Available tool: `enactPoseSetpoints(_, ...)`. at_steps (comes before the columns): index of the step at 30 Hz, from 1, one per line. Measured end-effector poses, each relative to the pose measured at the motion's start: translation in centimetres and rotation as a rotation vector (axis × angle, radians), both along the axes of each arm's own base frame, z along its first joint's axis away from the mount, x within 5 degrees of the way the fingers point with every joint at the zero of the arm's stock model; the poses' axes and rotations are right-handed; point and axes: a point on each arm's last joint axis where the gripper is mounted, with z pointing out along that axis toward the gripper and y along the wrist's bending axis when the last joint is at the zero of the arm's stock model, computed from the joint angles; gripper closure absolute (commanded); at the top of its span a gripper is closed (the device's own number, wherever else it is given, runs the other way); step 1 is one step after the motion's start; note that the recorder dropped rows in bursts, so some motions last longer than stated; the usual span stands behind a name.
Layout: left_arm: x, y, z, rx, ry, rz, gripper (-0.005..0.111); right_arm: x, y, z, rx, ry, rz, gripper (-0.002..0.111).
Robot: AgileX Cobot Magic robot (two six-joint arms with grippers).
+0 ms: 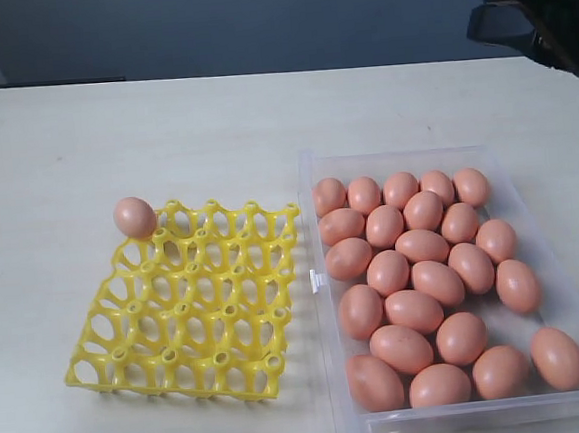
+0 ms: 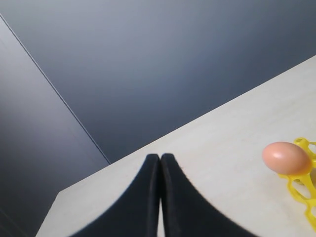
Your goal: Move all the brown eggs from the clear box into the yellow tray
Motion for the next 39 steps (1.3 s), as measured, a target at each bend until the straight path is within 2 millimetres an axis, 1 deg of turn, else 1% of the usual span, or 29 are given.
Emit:
enactPoseSetpoints(4, 0.0, 0.0, 0.0, 0.000, 0.000, 0.000, 0.106, 0.4, -0.3, 0.5, 0.054, -0.032, -0.064, 0.109)
enactPoseSetpoints(6, 0.0, 0.0, 0.0, 0.000, 0.000, 0.000, 0.106, 0.5, -0.4, 0.5, 0.054, -0.040, -0.071, 0.109)
enactPoseSetpoints(7, 0.0, 0.0, 0.0, 0.000, 0.000, 0.000, 0.106, 0.5, -0.4, 0.4, 0.031, -0.050, -0.061, 0.109)
enactPoseSetpoints(8, 0.0, 0.0, 0.0, 0.000, 0.000, 0.000, 0.106, 0.9, 0.0, -0.2, -0.069, -0.058, 0.023, 0.109)
enactPoseSetpoints(9, 0.0, 0.0, 0.0, 0.000, 0.000, 0.000, 0.106, 1.1, 0.3, -0.6, -0.123, -0.059, 0.082, 0.109)
enactPoseSetpoints(10, 0.0, 0.0, 0.0, 0.000, 0.000, 0.000, 0.106, 1.8, 1.5, -1.9, -0.217, -0.035, 0.257, 0.109)
enactPoseSetpoints(11, 0.0, 0.0, 0.0, 0.000, 0.000, 0.000, 0.106, 2.5, 2.5, -3.0, -0.241, 0.000, 0.372, 0.109)
enactPoseSetpoints(12, 0.0, 0.0, 0.0, 0.000, 0.000, 0.000, 0.106, 3.2, 3.6, -4.0, -0.239, 0.035, 0.460, 0.109)
enactPoseSetpoints(13, 0.0, 0.0, 0.0, 0.000, 0.000, 0.000, 0.106, 3.7, 4.4, -4.4, -0.231, 0.058, 0.510, 0.109)
enactPoseSetpoints(14, 0.0, 0.0, 0.0, 0.000, 0.000, 0.000, 0.106, 4.5, 6.1, -5.3, -0.221, 0.103, 0.604, 0.109)
enactPoseSetpoints(15, 0.0, 0.0, 0.0, 0.000, 0.000, 0.000, 0.106, 5.0, 6.8, -5.3, -0.224, 0.111, 0.637, 0.109)
enactPoseSetpoints(17, 0.0, 0.0, 0.0, 0.000, 0.000, 0.000, 0.106, 6.4, 10.1, -5.7, -0.286, 0.161, 0.761, 0.109)
enactPoseSetpoints(18, 0.0, 0.0, 0.0, 0.000, 0.000, 0.000, 0.106, 6.7, 11.1, -5.6, -0.309, 0.159, 0.784, 0.109)
enactPoseSetpoints(19, 0.0, 0.0, 0.0, 0.000, 0.000, 0.000, 0.106, 7.1, 13.4, -5.6, -0.349, 0.151, 0.837, 0.109)
enactPoseSetpoints(20, 0.0, 0.0, 0.0, 0.000, 0.000, 0.000, 0.106, 7.3, 14.6, -5.5, -0.373, 0.139, 0.865, 0.109)
enactPoseSetpoints(21, 0.0, 0.0, 0.0, 0.000, 0.000, 0.000, 0.106, 7.9, 17.0, -5.3, -0.427, 0.116, 0.903, 0.109)
enactPoseSetpoints(22, 0.0, 0.0, 0.0, 0.000, 0.000, 0.000, 0.106, 8.2, 18.3, -5.6, -0.455, 0.115, 0.917, 0.109)
enactPoseSetpoints(23, 0.0, 0.0, 0.0, 0.000, 0.000, 0.000, 0.106, 8.8, 20.5, -6.5, -0.511, 0.135, 0.934, 0.109)
enactPoseSetpoints(25, 0.0, 0.0, 0.0, 0.000, 0.000, 0.000, 0.106, 9.6, 22.6, -7.8, -0.581, 0.165, 0.949, 0.109)
enactPoseSetpoints(29, 0.0, 0.0, 0.0, 0.000, 0.000, 0.000, 0.106, 10.6, 25.7, -10.2, -0.659, 0.212, 1.007, 0.109)
enactPoseSetpoints(31, 0.0, 0.0, 0.0, 0.000, 0.000, 0.000, 0.106, 10.8, 27.1, -10.3, -0.665, 0.208, 1.033, 0.104)
enactPoseSetpoints(34, 0.0, 0.0, 0.0, 0.000, 0.000, 0.000, 0.106, 11.0, 28.6, -9.5, -0.661, 0.168, 1.053, 0.083)
enactPoseSetpoints(36, 0.0, 0.0, 0.0, 0.000, 0.000, 0.000, 0.106, 11.1, 29.3, -9.0, -0.654, 0.137, 1.055, 0.065)
enactPoseSetpoints(38, 0.0, 0.0, 0.0, 0.000, 0.000, 0.000, 0.106, 11.4, 29.8, -8.6, -0.639, 0.099, 1.039, 0.054)
enactPoseSetpoints(39, 0.0, 0.0, 0.0, 0.000, 0.000, 0.000, 0.106, 11.7, 30.0, -8.5, -0.629, 0.084, 1.021, 0.051)
